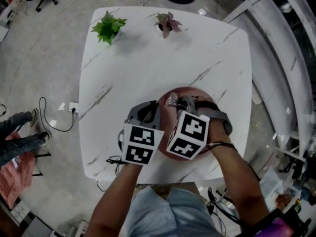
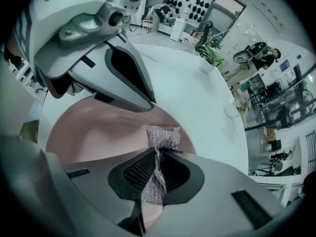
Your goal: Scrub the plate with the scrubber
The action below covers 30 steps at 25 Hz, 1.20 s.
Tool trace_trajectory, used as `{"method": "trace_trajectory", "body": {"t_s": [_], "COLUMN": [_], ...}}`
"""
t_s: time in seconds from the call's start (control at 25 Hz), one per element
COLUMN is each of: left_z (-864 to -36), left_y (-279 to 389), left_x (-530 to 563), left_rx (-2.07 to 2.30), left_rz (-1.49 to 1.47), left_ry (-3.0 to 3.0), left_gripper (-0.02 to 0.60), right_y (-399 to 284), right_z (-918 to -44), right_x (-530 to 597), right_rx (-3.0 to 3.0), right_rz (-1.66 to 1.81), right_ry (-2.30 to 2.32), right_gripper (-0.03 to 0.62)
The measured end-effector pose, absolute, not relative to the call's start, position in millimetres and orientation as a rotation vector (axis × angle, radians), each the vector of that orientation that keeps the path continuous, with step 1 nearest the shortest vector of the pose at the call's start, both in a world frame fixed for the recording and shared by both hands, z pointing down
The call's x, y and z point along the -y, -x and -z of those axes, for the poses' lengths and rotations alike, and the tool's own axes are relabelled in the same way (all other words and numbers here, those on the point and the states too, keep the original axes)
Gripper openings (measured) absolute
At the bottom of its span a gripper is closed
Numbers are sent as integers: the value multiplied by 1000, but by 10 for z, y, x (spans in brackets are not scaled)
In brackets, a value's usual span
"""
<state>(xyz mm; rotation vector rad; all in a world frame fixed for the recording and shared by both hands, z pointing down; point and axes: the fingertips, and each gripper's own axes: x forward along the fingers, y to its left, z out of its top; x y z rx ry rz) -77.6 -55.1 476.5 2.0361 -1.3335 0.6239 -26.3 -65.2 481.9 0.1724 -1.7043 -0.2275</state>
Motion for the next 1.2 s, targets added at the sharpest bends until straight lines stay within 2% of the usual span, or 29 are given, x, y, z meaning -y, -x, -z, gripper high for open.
{"method": "trace_trajectory", "body": {"t_s": [0.8, 1.2], "left_z": [-4751, -4770], "left_y": [796, 813], "left_x": [562, 543], "left_rx": [1313, 1307], "left_rz": [-631, -651], "left_ry": [-2039, -2045], "left_gripper": [17, 17], "right_y": [480, 343], "right_z": [-4827, -4834], "right_x": [-286, -717], "right_rx": [1764, 1777], "right_rz": [354, 246], "right_ry": [40, 118], "right_gripper": [55, 55]}}
